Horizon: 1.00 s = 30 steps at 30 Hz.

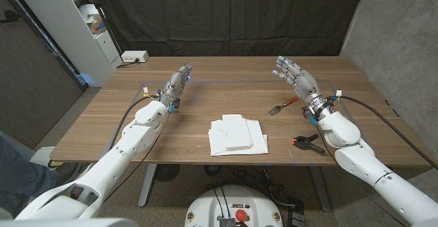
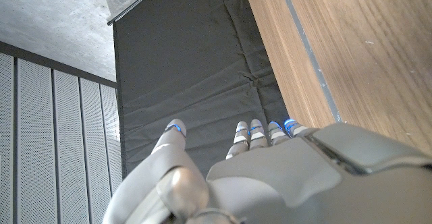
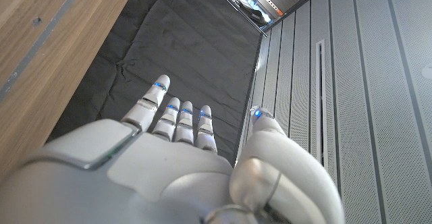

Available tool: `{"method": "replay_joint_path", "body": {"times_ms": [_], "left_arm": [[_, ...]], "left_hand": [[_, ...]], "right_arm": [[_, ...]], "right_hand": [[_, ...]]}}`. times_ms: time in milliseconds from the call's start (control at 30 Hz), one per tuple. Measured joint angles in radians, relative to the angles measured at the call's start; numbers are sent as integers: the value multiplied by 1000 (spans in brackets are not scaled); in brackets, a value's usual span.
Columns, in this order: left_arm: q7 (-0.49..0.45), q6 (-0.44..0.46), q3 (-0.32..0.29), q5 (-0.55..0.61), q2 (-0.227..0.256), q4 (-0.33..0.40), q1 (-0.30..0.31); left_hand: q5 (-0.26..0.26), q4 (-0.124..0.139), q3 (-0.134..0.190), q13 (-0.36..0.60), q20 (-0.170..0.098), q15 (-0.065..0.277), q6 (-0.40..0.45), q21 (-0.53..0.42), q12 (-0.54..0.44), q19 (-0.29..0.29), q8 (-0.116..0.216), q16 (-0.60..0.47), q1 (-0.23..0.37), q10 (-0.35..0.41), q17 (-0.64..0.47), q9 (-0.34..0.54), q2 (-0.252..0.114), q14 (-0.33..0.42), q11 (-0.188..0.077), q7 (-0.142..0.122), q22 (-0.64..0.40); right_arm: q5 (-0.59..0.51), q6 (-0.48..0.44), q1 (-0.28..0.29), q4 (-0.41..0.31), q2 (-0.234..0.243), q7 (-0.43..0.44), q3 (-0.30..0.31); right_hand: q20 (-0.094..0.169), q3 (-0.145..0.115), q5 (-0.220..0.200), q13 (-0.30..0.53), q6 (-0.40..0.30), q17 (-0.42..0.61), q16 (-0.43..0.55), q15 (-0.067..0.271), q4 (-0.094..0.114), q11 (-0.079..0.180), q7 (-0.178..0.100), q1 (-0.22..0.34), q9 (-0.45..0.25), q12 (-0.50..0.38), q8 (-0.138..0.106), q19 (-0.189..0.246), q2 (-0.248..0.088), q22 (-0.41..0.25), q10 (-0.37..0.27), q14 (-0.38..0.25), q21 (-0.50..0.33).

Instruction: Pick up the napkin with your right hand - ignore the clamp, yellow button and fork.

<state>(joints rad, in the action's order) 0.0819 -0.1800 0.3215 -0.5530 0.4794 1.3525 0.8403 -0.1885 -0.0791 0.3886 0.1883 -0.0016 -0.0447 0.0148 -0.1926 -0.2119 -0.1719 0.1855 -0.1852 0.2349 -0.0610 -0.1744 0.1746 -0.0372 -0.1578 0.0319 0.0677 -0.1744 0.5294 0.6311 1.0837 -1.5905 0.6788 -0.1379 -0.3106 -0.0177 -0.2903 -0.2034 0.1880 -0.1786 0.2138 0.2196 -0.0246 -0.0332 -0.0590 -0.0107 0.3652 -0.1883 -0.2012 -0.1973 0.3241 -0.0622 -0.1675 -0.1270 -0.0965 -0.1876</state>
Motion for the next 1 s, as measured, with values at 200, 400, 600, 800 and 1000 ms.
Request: {"method": "replay_joint_path", "body": {"times_ms": [200,400,600,800,1000], "left_arm": [[-3,3,0,-1,4,10,7],[-6,9,-2,-1,9,20,10],[-7,13,-3,-2,14,25,13],[-4,13,-4,-4,15,25,13],[3,8,-4,-5,15,17,12]], "left_hand": [[4,-1,-1,0,0,0,0,0,0,0,0,0,0,0,0,0,0,0,0,0,0],[5,-1,-1,0,0,0,0,0,0,0,0,0,0,0,0,0,0,0,0,0,0],[5,-1,-1,0,11,0,0,0,0,0,0,0,0,0,0,0,0,0,0,0,0],[5,-1,-1,0,11,0,0,0,0,0,0,0,0,0,0,0,0,0,0,0,0],[5,-5,-5,0,11,0,0,0,0,0,0,0,0,0,0,0,0,0,0,0,0]], "right_arm": [[-22,18,8,-8,7,3,0],[-46,36,13,-14,13,8,0],[-75,52,18,-21,16,13,-5],[-106,70,22,-30,19,22,-11],[-143,87,27,-38,20,34,-14]], "right_hand": [[0,0,0,0,0,0,0,0,0,0,0,0,0,0,0,0,0,0,0,0,0],[0,0,0,0,0,0,0,0,0,0,0,0,0,0,0,0,0,0,0,0,0],[2,4,0,0,0,0,0,0,-4,0,0,0,0,0,0,-3,0,0,0,0,0],[5,0,0,0,0,0,0,0,-8,0,0,0,0,0,0,-6,0,0,0,0,0],[5,0,0,0,0,0,0,0,-8,0,0,0,0,0,0,-5,0,0,0,0,0]]}}
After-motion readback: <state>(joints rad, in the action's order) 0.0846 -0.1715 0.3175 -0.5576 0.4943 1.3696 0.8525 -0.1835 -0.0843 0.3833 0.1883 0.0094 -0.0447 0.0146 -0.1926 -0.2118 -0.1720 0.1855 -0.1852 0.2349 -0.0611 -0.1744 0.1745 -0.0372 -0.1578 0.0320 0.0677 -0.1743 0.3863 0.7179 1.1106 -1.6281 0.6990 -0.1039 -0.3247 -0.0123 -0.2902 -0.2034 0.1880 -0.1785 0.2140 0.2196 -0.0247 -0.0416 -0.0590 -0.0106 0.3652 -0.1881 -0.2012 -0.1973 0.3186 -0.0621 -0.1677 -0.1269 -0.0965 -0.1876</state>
